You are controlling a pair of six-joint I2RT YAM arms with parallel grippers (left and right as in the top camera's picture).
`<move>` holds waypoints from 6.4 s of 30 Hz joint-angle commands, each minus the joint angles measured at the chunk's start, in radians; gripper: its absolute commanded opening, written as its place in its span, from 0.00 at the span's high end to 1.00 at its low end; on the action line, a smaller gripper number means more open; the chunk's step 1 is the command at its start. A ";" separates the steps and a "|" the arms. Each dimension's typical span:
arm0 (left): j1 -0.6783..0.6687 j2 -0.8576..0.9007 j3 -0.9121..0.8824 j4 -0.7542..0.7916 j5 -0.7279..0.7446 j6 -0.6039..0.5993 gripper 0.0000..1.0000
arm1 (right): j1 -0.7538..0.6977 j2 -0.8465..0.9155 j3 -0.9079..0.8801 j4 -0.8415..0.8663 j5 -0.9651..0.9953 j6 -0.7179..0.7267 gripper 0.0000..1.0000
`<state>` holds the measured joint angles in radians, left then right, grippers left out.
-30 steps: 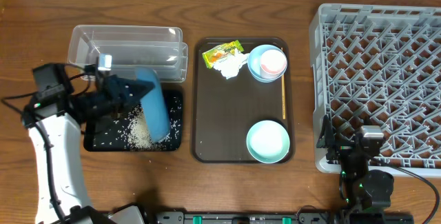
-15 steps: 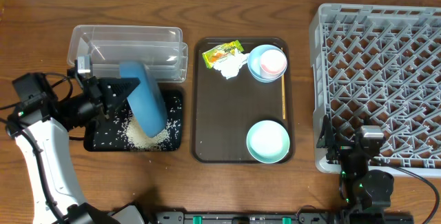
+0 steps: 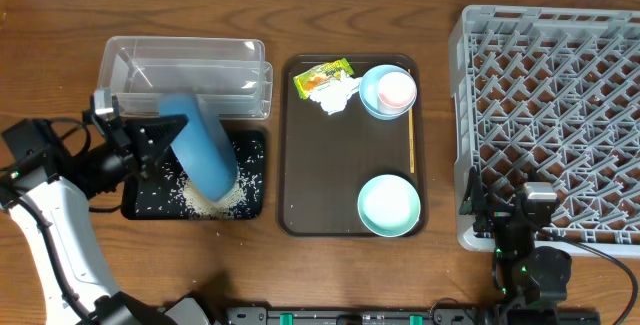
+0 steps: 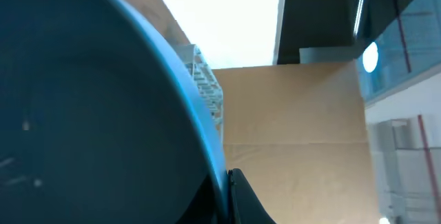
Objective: Sort waste into correct bins and load items into the dishwasher rack
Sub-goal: 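Tip the blue bowl with the left gripper to pour rice onto the black tray, then carry the empty blue bowl back and set it on the brown tray, then move the right gripper toward the pale green bowl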
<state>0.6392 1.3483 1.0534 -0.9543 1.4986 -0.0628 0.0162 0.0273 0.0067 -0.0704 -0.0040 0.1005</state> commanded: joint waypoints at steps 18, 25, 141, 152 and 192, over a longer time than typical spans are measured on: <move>0.017 -0.004 0.001 -0.143 -0.026 0.060 0.94 | -0.008 -0.001 -0.001 -0.005 0.000 -0.011 0.01; 0.017 -0.008 0.002 -0.230 0.012 0.079 0.94 | -0.008 -0.001 -0.001 -0.005 0.000 -0.011 0.01; -1.176 -0.197 0.070 0.128 -1.638 -0.515 0.27 | -0.008 -0.001 -0.001 -0.005 0.000 -0.011 0.01; -0.664 -0.415 0.070 -0.248 -1.724 -0.515 0.13 | -0.008 -0.001 -0.001 -0.005 0.000 -0.012 0.01; -0.618 -0.413 0.070 -0.254 -1.724 -0.515 0.08 | -0.006 0.229 0.354 -0.182 -0.749 0.583 0.09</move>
<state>0.0170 0.9348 1.1088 -1.2045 -0.2100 -0.5793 0.0162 0.1577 0.2169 -0.1539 -0.7231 0.9142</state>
